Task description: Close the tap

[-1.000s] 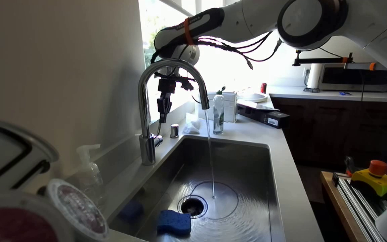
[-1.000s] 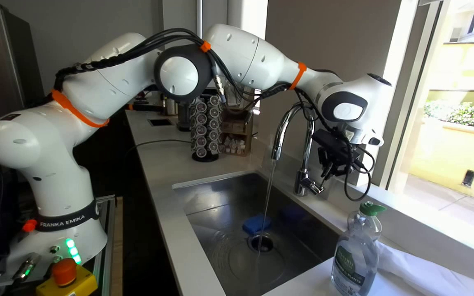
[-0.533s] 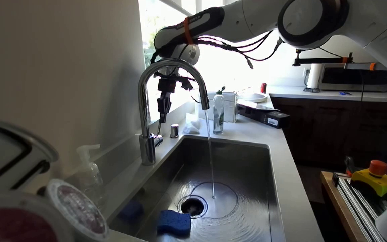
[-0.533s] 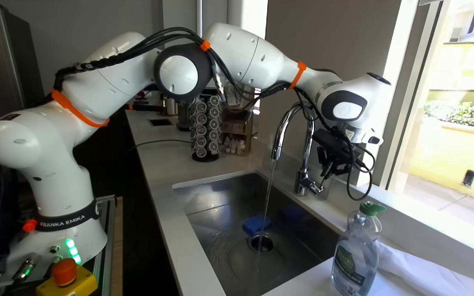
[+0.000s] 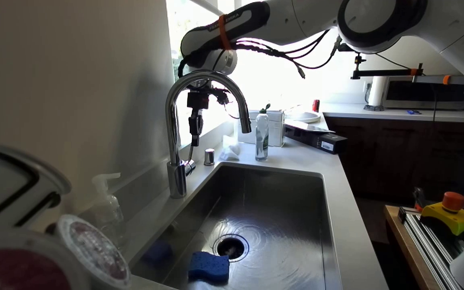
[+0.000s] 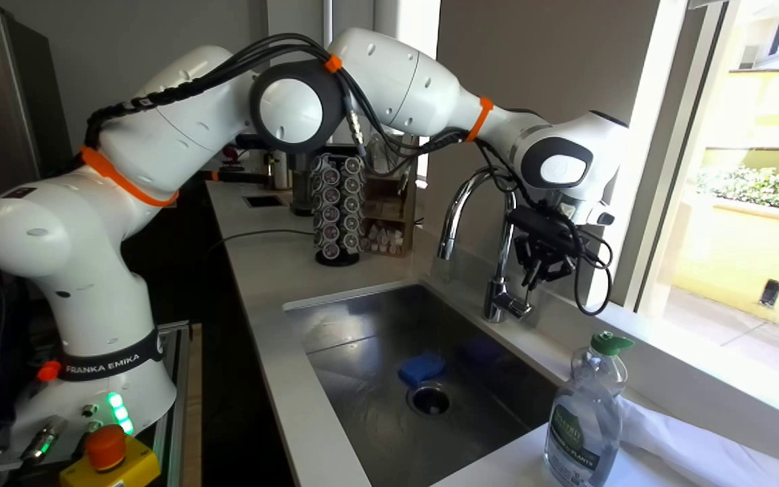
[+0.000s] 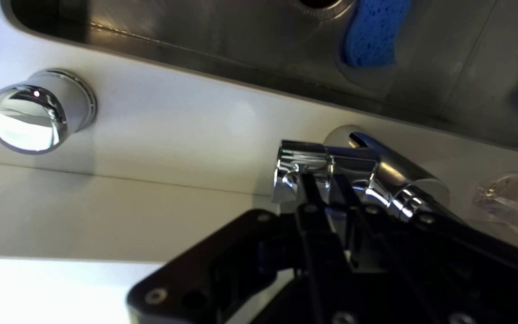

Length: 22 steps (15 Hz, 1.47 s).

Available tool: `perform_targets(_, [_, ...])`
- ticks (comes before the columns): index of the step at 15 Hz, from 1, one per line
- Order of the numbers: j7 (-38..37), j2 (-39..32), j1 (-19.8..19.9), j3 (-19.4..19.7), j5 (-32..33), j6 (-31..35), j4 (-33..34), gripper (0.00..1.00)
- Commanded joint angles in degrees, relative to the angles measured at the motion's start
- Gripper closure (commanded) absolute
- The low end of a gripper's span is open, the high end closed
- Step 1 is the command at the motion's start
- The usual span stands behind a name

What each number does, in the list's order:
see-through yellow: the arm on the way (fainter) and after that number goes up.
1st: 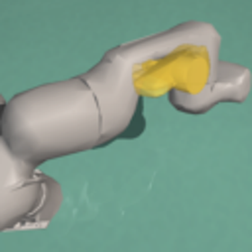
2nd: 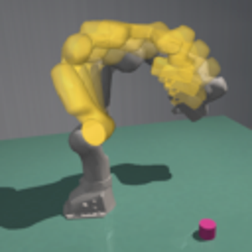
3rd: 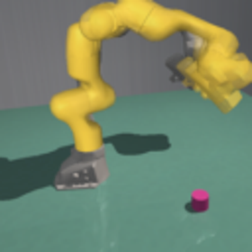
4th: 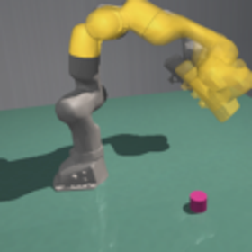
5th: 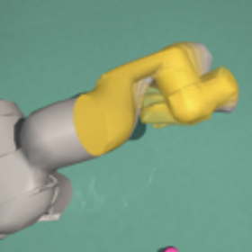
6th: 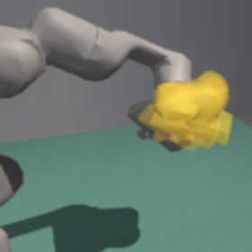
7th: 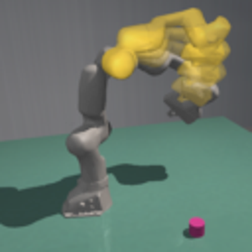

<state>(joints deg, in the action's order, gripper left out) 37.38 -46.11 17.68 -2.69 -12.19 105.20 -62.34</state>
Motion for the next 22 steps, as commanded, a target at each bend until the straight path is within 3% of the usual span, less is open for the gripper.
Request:
perform_targets(1, [0.66, 3.65, -1.79, 1.42, 4.21, -0.66, -5.86, 0.97])
perform_targets(9, [1.44, 6.30, -2.48, 1.50, 8.86, -0.65, -10.69, 0.97])
perform_targets(17, [2.26, 9.37, -2.61, 1.88, 9.41, 0.60, -14.84, 0.97])
perform_targets(18, [1.99, 9.96, -2.58, 1.91, 9.12, 1.59, -15.38, 0.63])
perform_targets(19, [2.18, 10.22, -2.34, 1.74, 8.59, 1.77, -15.36, 0.62])
perform_targets(22, [2.11, 11.25, -1.97, 1.47, 7.34, 4.60, -16.42, 0.42])
